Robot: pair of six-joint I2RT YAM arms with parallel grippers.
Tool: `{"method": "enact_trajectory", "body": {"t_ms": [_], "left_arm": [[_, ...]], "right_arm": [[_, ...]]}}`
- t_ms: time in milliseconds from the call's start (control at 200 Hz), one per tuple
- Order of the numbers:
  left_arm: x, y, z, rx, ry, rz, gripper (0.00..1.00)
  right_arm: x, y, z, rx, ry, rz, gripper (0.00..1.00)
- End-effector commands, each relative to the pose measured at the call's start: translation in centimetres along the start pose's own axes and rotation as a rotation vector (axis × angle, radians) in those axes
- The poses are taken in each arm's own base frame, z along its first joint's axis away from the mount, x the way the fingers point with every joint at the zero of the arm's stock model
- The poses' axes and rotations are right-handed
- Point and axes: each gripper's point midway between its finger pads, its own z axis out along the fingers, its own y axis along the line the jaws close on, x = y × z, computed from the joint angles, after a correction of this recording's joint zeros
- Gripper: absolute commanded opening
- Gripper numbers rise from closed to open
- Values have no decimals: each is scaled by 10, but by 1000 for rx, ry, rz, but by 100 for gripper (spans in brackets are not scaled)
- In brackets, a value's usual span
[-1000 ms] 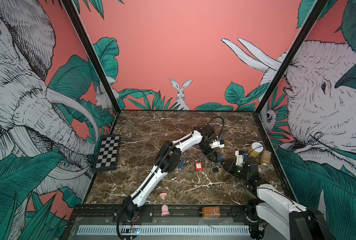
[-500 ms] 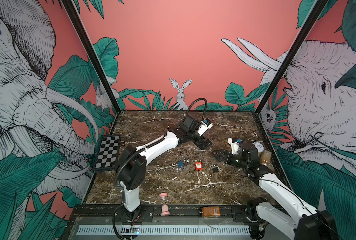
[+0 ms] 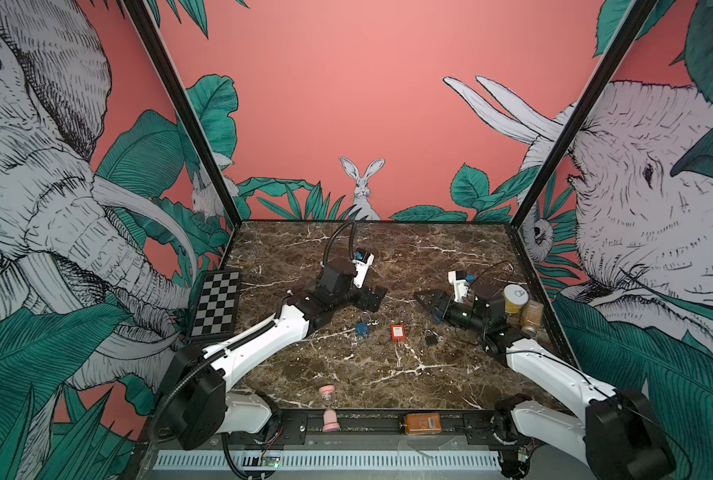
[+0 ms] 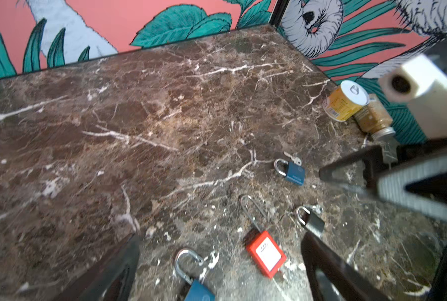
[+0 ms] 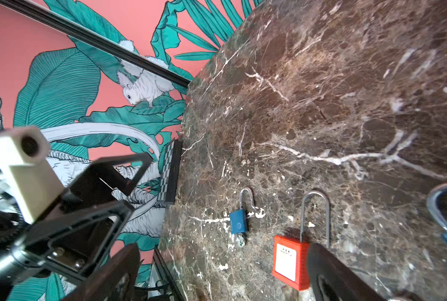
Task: Lock with the key
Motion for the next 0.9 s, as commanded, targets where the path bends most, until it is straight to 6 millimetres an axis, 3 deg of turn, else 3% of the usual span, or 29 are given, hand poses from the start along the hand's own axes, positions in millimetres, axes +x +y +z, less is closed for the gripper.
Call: {"method": "enact_trajectory", "body": {"t_ms": [0,120,325,395,490,680,895], "left_arm": [[3,3,-13,-11,-27,-51,97],[15,1,-17,8,-14,-77,97],[29,1,-17,29,-17,-119,97],[30,2,-14,27,-10,-124,98],[30,-1,-8,44,1,-127,97],[28,-6,1,75,6,-143,97],[34,-6,3,72,30,-169,97]], "right_arm": [[-16,41,0,-138,-12,-21,98],[-11,29,4,-68,-3,7,97],[-7,-22,-6,117,-148,4,93],[-3,-31,-9,170,-137,-19,97],[10,-29,-6,251,-8,-96,98],[32,-43,-7,583,156,-300,94],[48,-33,8,725,252,-468,91]]}}
